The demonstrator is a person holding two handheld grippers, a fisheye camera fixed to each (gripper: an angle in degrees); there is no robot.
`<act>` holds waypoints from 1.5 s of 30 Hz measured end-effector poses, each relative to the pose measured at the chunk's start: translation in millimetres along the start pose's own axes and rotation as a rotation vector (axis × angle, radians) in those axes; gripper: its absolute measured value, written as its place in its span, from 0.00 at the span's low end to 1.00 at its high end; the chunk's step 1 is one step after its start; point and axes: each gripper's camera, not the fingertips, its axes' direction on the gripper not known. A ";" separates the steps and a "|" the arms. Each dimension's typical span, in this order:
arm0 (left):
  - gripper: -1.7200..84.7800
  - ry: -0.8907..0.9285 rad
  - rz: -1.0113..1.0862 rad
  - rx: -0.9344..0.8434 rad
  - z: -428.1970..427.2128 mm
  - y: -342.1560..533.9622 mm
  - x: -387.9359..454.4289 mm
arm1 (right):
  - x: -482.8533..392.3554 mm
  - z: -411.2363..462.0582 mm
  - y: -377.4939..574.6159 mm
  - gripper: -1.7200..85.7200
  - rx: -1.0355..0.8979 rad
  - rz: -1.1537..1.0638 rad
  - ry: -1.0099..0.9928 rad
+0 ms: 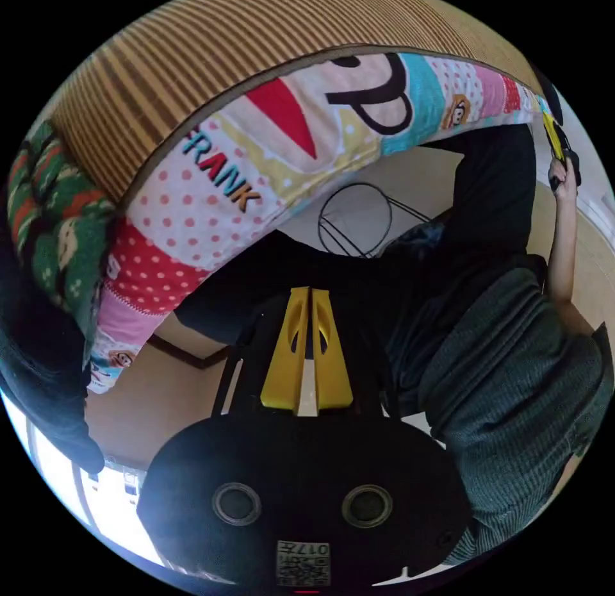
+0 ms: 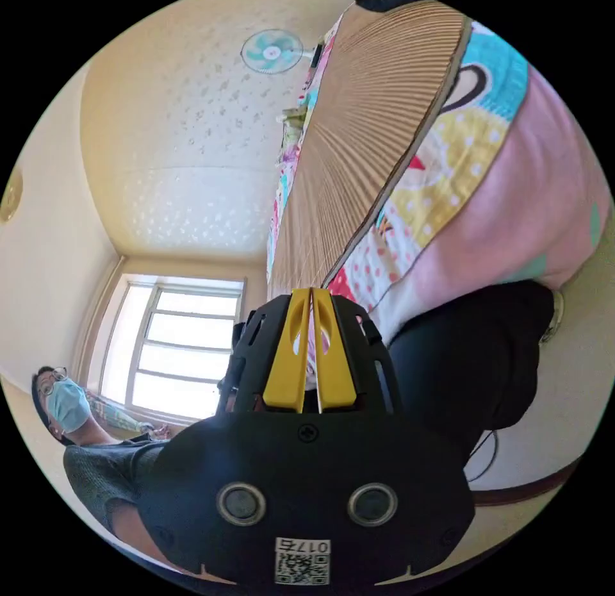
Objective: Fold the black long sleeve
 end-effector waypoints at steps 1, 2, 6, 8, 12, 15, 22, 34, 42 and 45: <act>0.01 0.084 0.079 0.034 -5.0 -10.9 8.3 | 2.1 -20.0 -10.4 0.03 0.084 0.007 0.023; 0.01 0.142 0.125 0.059 -9.2 -15.3 11.4 | 2.6 -30.2 -16.5 0.03 0.125 0.010 0.038; 0.01 0.547 0.311 0.252 -53.4 -29.7 -7.4 | -5.6 -97.5 -71.2 0.05 0.391 0.005 0.183; 0.01 0.667 0.316 0.356 -76.2 -26.1 -31.4 | -8.6 -118.1 -99.7 0.07 0.483 0.020 0.275; 0.01 1.103 0.287 0.710 -113.0 -1.9 -105.9 | 4.6 -137.2 -170.4 0.13 0.591 0.120 0.402; 0.01 1.553 0.286 0.965 -109.4 12.0 -159.5 | 18.9 -110.3 -219.3 0.11 0.435 0.175 0.441; 0.01 2.089 0.019 1.188 -62.9 26.4 -224.0 | -33.7 56.0 -189.8 0.04 0.000 -0.217 0.390; 0.01 2.258 0.008 1.209 -41.2 19.3 -251.1 | -136.4 318.7 77.5 0.02 -0.887 -0.397 0.263; 0.01 2.261 0.013 1.288 -21.9 25.7 -257.9 | -200.7 281.9 66.0 0.04 -0.913 -0.580 0.242; 0.01 2.247 0.014 1.307 -12.8 25.2 -253.8 | -214.2 254.5 31.0 0.04 -0.665 -0.663 0.253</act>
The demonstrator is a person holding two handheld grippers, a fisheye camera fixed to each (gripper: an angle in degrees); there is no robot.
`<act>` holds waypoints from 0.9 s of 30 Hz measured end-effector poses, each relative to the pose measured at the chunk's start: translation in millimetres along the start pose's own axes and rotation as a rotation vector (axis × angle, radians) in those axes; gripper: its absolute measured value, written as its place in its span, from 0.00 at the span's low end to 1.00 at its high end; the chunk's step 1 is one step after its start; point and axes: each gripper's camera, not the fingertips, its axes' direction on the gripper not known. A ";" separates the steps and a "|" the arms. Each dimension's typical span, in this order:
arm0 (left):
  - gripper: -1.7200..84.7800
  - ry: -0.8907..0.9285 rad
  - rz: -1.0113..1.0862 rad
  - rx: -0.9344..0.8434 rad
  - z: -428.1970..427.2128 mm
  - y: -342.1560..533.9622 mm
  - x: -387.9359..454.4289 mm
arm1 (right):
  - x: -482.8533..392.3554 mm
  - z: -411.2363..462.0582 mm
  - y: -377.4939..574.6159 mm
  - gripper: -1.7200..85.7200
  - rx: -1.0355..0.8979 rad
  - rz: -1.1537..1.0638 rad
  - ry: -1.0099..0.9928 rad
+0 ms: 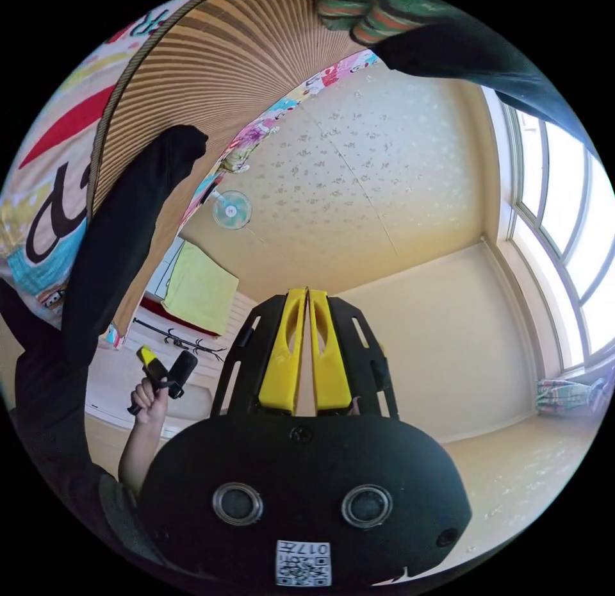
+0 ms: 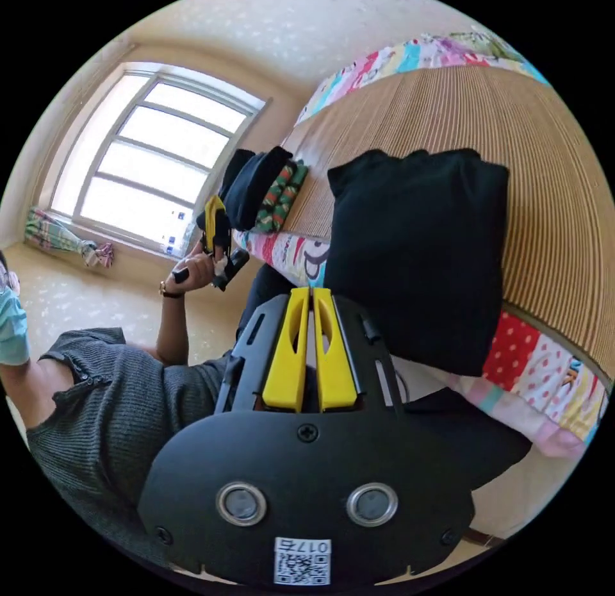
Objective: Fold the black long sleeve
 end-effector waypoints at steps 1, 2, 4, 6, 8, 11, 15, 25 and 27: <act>0.01 -0.022 0.007 -0.009 -0.8 2.7 -2.8 | 13.3 -9.2 -2.4 0.05 0.086 0.038 0.110; 0.01 -0.039 0.016 -0.018 -0.6 3.8 -3.8 | 20.8 -10.9 -2.5 0.05 0.124 0.066 0.182; 0.01 -0.160 0.100 -0.068 2.3 9.4 -1.5 | 55.3 5.0 -5.0 0.10 0.152 0.174 0.408; 0.01 -0.319 0.209 -0.116 8.1 16.4 7.8 | 83.9 32.1 -9.2 0.12 0.030 0.266 0.395; 0.01 -0.522 0.331 -0.149 16.3 28.2 19.3 | 92.3 36.1 -0.1 0.12 0.092 0.309 0.291; 0.01 -0.878 0.562 -0.198 40.4 59.9 33.2 | 65.0 18.8 18.9 0.08 0.222 0.235 0.249; 0.05 -1.140 0.781 -0.280 76.2 102.3 20.1 | 2.1 9.2 36.1 0.06 0.266 -0.016 0.095; 0.28 -0.917 0.441 -0.295 66.6 82.3 -85.3 | -72.8 124.4 81.2 0.06 -0.211 -0.356 -0.387; 0.30 -0.892 0.398 -0.289 57.4 82.1 -98.1 | -77.1 139.5 90.2 0.06 -0.262 -0.362 -0.377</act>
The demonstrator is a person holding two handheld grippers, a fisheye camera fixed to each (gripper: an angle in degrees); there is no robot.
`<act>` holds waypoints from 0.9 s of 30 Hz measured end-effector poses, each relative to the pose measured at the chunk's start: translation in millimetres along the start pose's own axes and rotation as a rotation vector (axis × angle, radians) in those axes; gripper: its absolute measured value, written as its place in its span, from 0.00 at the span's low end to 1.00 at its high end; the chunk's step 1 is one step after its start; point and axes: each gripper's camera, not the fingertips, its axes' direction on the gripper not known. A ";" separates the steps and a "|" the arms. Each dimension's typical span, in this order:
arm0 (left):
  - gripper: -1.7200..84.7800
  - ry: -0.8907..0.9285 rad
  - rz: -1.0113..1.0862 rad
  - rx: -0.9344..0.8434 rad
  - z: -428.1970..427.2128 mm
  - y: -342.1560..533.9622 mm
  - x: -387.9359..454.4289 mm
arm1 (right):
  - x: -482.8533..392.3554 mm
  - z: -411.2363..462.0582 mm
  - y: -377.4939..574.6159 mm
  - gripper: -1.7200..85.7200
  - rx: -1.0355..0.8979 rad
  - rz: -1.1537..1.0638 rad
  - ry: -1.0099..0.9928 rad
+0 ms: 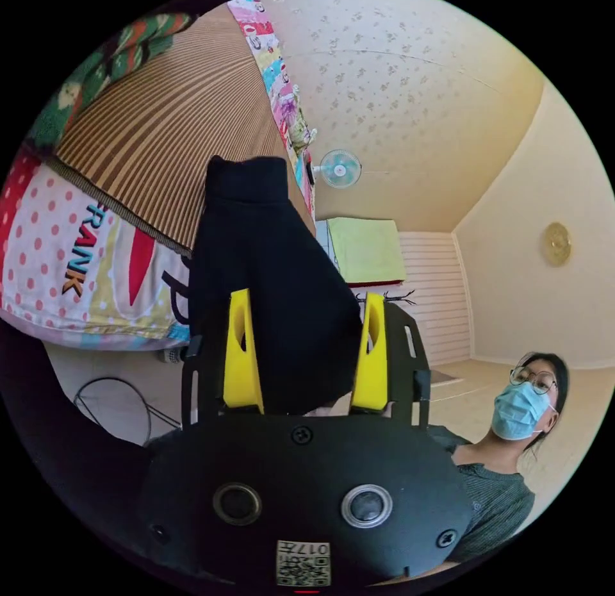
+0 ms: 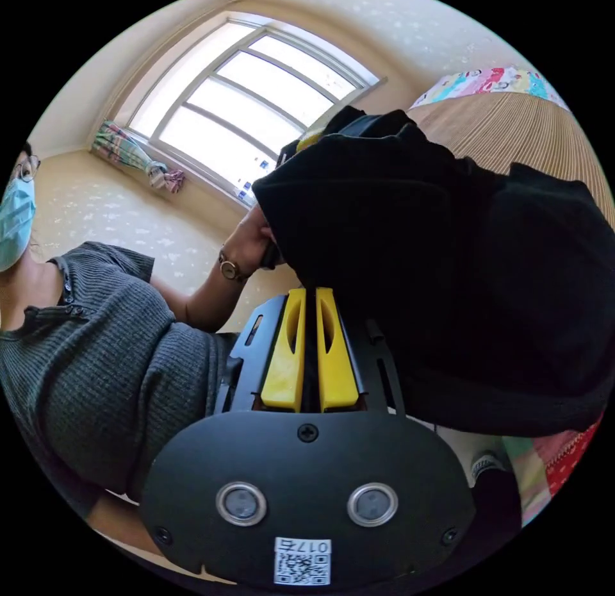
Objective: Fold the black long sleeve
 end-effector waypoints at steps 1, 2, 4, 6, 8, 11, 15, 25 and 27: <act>0.30 0.002 -0.026 -0.005 0.6 5.5 -7.9 | -1.0 7.3 1.3 0.05 -0.037 -0.005 0.008; 0.30 0.002 -0.035 -0.002 -0.3 9.0 -10.9 | -1.5 9.8 1.5 0.05 -0.057 -0.010 0.013; 0.29 -0.018 -0.055 0.004 -7.8 24.5 -18.9 | -4.4 14.4 1.2 0.05 -0.124 -0.038 0.043; 0.26 -0.054 -0.065 -0.012 -15.5 36.5 -22.8 | -7.5 13.6 1.5 0.06 -0.148 -0.064 0.061; 0.18 -0.084 -0.051 -0.033 -24.2 48.2 -25.1 | -9.1 10.2 3.0 0.06 -0.151 -0.084 0.058; 0.08 -0.029 0.090 -0.082 -35.4 63.4 -12.5 | -12.9 -1.7 6.3 0.06 -0.104 -0.143 -0.062; 0.07 0.206 0.565 -0.171 -38.3 81.3 64.8 | -38.8 -23.3 -1.2 0.06 0.100 -0.295 -0.446; 0.06 1.211 1.397 -0.143 -123.9 153.4 203.6 | -146.6 -108.3 49.7 0.07 0.238 -0.752 -0.262; 0.06 1.415 1.439 -0.141 -138.2 158.5 206.6 | -135.3 -126.3 65.8 0.06 0.312 -0.639 -0.113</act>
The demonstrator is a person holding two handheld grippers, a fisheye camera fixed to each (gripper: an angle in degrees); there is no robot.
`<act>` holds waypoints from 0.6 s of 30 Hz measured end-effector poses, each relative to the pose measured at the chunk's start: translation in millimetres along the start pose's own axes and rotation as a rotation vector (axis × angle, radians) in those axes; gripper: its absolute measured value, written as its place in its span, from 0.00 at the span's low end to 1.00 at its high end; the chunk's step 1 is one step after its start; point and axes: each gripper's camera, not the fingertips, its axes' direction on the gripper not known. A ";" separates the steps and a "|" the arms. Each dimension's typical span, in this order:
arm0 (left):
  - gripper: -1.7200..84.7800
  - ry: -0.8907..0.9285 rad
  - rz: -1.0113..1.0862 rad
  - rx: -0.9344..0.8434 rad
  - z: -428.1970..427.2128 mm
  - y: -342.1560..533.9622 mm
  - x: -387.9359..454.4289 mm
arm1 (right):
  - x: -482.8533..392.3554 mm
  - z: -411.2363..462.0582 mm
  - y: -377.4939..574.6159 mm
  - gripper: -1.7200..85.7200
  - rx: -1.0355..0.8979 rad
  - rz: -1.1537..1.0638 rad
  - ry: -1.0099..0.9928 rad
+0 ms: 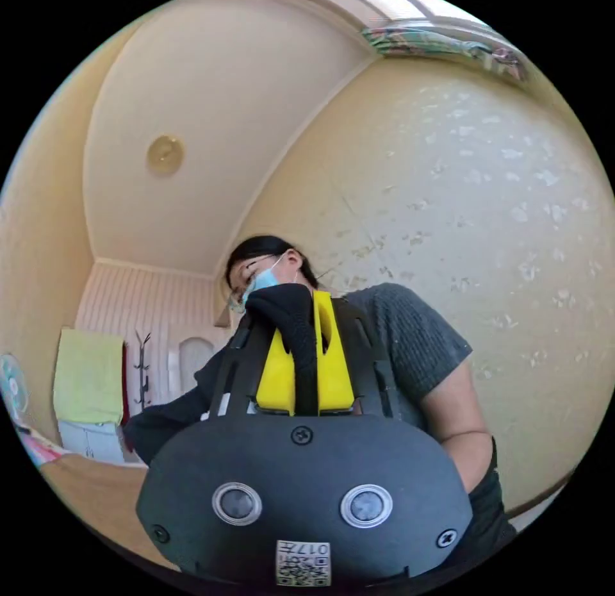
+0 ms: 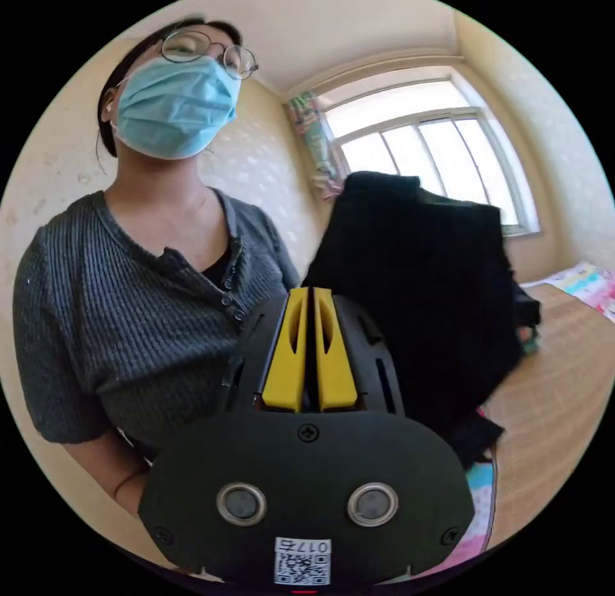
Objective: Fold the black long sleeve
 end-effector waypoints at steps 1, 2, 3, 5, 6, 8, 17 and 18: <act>0.06 0.062 0.041 0.053 -0.9 -3.5 6.3 | 2.7 -13.0 11.5 0.07 0.007 0.065 0.093; 0.07 0.072 0.052 0.085 -2.3 -4.1 9.1 | 4.6 -18.5 17.5 0.07 0.006 0.099 0.125; 0.07 0.071 0.069 0.149 -6.0 -3.3 14.7 | 7.7 -26.7 29.0 0.09 0.004 0.153 0.164; 0.07 0.079 0.089 0.217 -8.9 0.7 21.3 | 10.6 -32.9 45.6 0.15 0.009 0.240 0.238; 0.07 0.094 0.091 0.245 -9.2 3.6 23.3 | 9.7 -33.8 55.1 0.20 0.020 0.280 0.274; 0.07 0.095 0.084 0.270 -8.1 8.2 25.4 | 3.9 -31.0 63.9 0.25 0.055 0.279 0.232; 0.07 0.023 -0.015 0.283 3.5 28.4 12.8 | -40.1 52.8 56.1 0.24 -0.183 0.074 -0.073; 0.07 0.018 -0.024 0.275 7.0 29.7 10.0 | -44.6 67.1 53.1 0.19 -0.282 0.097 -0.004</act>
